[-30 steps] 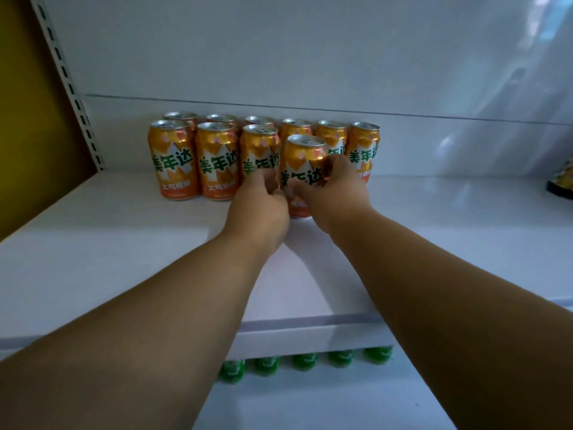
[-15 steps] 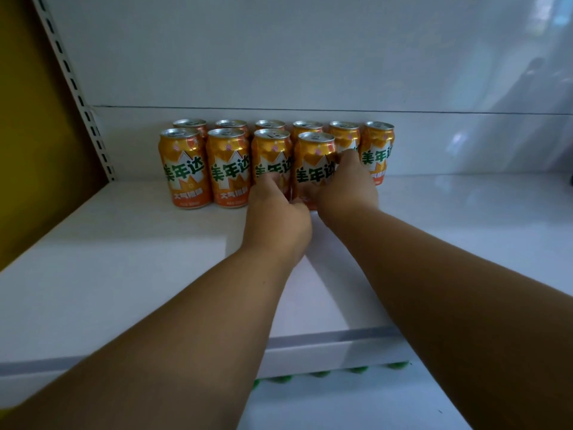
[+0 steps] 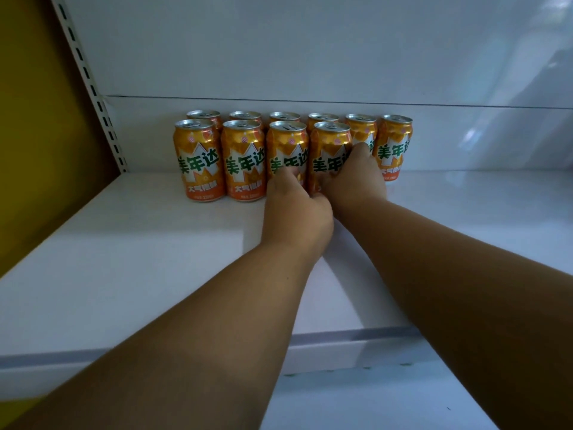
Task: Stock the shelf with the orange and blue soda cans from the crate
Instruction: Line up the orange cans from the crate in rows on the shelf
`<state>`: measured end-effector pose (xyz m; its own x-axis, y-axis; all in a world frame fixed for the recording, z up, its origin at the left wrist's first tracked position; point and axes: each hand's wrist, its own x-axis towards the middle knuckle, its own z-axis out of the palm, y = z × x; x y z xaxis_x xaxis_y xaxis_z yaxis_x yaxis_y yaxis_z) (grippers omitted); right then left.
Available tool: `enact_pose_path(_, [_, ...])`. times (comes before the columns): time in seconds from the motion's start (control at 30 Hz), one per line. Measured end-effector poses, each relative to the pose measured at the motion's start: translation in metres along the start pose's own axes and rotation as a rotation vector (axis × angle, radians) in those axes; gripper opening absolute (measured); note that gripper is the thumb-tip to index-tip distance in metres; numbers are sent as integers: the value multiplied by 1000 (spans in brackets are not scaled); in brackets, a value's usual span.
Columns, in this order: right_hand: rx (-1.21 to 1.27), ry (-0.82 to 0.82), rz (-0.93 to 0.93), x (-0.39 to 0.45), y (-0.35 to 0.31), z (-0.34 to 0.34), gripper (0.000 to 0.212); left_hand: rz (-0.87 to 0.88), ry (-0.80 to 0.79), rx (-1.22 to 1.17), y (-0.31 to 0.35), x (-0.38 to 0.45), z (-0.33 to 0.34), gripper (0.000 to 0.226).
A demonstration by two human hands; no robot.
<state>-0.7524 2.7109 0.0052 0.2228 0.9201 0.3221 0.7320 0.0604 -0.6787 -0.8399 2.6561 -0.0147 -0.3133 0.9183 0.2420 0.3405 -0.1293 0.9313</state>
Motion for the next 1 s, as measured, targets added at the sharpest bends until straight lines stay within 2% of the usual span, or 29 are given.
enact_pose_path(0.23, [47,34,36,-19,-6,-3,66,22,-5,53,2,-2,-4,48])
enact_pose_path(0.43, [99,146,-172,-81,-2,-47,49,367,76,201,27,-35,-22,32])
enact_pose_path(0.63, [110,258,-314,-160,1,-113,48,717,84,275,61,-111,-45,25])
enact_pose_path(0.77, [104,336,-359,-217,11,-158,44,835,12,242,82,-170,-56,21])
enact_pose_path(1.0, [37,412,-359,-313,59,-219,40,911,-126,162,90,-273,-38,17])
